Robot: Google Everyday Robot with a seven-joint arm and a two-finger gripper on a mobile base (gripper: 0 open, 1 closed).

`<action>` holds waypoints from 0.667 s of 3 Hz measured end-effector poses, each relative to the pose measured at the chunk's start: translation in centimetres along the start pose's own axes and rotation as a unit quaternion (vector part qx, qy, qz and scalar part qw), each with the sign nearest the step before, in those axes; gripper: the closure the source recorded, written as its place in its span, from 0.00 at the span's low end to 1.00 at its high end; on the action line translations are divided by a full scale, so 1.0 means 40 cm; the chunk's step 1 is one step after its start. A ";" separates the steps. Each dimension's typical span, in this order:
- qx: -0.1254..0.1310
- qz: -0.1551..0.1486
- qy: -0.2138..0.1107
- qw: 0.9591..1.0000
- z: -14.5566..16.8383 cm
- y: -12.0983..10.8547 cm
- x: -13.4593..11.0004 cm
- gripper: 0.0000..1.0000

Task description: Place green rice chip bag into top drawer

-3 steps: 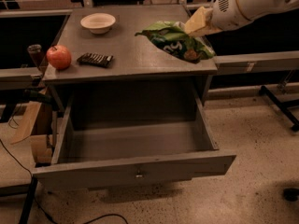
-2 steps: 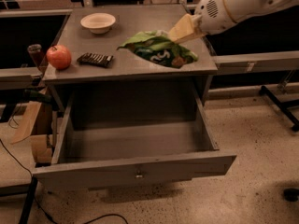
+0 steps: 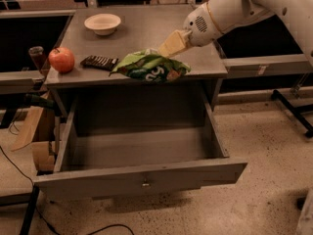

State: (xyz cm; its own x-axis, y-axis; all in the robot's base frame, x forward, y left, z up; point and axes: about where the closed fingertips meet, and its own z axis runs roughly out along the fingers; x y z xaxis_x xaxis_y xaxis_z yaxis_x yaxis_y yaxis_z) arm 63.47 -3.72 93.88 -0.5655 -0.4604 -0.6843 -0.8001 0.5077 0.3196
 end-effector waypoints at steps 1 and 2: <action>-0.013 0.003 -0.005 1.000 0.026 0.017 -0.002 1.00; -0.028 0.014 -0.030 0.999 0.051 0.085 0.003 1.00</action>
Offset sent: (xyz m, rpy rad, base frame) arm -0.0628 0.0690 -0.0430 0.1531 0.0856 -0.0112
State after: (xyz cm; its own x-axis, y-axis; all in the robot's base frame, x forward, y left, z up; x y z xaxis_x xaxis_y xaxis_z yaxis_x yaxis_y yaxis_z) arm 61.10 -0.56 93.56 -0.5765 -0.4015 -0.7116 -0.7948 0.4776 0.3744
